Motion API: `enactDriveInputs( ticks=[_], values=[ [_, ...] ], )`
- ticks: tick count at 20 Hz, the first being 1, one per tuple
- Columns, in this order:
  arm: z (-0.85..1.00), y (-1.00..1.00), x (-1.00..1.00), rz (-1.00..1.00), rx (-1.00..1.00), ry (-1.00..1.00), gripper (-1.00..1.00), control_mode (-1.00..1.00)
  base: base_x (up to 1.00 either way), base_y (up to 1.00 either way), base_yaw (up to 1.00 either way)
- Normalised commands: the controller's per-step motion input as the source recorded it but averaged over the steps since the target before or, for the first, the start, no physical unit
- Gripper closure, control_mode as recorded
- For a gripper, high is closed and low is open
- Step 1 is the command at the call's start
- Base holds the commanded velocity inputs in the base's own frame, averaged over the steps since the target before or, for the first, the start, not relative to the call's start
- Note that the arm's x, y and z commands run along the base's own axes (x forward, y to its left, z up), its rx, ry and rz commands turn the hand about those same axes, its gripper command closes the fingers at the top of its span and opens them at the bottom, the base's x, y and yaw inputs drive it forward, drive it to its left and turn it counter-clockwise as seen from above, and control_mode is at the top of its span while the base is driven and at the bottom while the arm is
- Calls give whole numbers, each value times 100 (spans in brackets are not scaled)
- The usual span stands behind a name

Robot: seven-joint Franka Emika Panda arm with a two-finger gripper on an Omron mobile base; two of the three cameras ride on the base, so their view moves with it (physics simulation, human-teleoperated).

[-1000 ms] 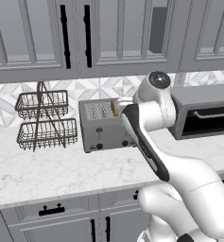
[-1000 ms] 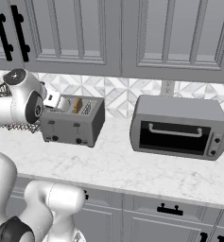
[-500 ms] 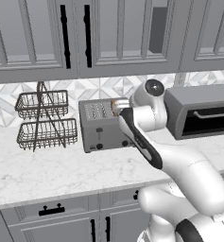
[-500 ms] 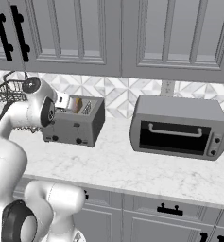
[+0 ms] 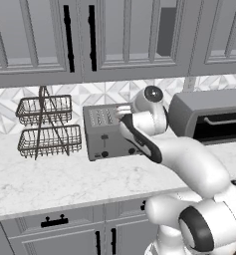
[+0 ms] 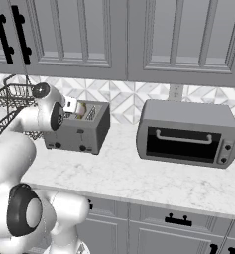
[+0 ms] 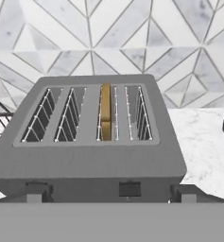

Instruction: Start the toaster. Once the lever pops up, take the bread to the plate on the dining counter.

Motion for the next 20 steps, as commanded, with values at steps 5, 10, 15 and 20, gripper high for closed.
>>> enactDriveInputs(
  ticks=[5,10,15,20],
  values=[
    [-23,7,42,0,0,0,-100,-100,0,0,0],
    [-28,6,43,0,-1,0,-100,-100,0,0,0],
    [-11,0,44,0,0,0,-100,-100,0,0,0],
    [-8,0,37,0,0,0,-100,-100,0,0,0]
  ],
)
